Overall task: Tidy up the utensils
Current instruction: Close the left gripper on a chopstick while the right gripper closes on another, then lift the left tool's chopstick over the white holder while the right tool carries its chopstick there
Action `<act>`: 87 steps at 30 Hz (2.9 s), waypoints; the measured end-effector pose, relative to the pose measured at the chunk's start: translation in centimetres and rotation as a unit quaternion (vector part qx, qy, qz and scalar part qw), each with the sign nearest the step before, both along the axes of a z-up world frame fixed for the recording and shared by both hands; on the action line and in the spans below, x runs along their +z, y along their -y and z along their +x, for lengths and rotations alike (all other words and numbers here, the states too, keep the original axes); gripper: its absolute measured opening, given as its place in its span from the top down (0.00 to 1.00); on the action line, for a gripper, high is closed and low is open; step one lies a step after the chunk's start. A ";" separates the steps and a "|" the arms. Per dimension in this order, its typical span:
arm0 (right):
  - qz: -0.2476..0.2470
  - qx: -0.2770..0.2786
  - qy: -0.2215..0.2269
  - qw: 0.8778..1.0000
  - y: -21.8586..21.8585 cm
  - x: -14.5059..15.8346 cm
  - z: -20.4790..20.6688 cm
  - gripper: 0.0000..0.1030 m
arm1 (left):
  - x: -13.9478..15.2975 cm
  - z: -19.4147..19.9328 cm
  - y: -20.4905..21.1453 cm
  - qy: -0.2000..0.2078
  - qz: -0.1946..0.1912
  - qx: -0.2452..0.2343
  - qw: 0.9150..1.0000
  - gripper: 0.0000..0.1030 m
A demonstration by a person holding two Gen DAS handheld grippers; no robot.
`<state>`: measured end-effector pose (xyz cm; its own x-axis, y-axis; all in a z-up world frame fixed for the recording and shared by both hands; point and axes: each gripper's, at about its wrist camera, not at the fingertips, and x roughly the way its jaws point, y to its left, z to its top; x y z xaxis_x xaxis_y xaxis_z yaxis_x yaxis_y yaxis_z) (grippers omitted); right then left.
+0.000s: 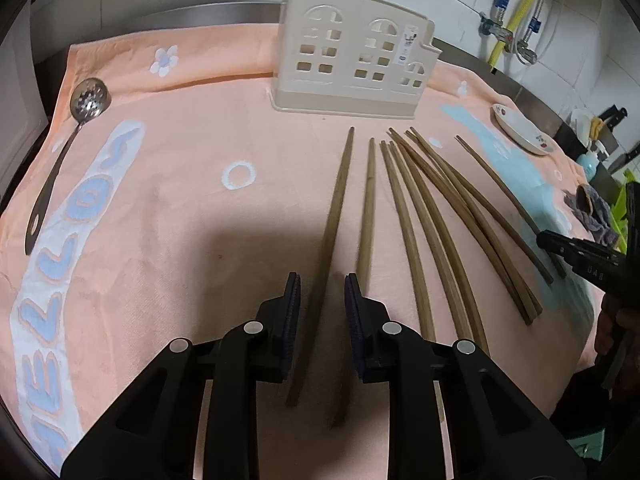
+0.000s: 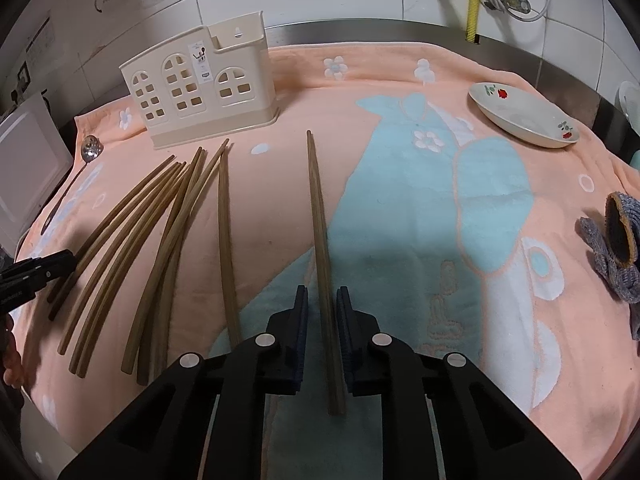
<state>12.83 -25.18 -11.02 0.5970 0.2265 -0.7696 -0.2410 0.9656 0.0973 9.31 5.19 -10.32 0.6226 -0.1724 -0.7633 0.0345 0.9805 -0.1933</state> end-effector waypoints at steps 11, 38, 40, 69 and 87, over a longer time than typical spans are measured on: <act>-0.025 -0.002 0.018 1.000 -0.6 -0.2 -0.4 0.92 | -0.5 0.3 0.8 0.002 0.044 -0.005 0.999 0.83; 0.020 0.037 0.159 0.986 -2.1 11.4 -2.6 0.94 | 7.6 -1.5 0.9 0.103 0.013 -0.007 0.995 0.94; 0.031 0.045 0.166 0.985 -2.3 12.5 -2.2 0.94 | 8.6 -1.1 0.8 0.108 0.009 -0.012 0.994 0.94; 0.037 0.098 0.224 0.969 -7.1 23.0 5.7 0.94 | 20.0 9.1 -2.1 -0.015 0.094 -0.098 0.991 0.94; -0.003 0.101 0.123 0.987 -10.1 22.2 14.2 0.94 | 22.4 17.1 -1.7 -0.029 0.035 -0.081 0.996 0.94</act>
<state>27.05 -15.05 11.22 0.7092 0.3563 -0.6083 -0.4444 0.8958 0.0066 26.39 6.92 12.10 0.5446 -0.2120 -0.8115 0.1849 0.9741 -0.1304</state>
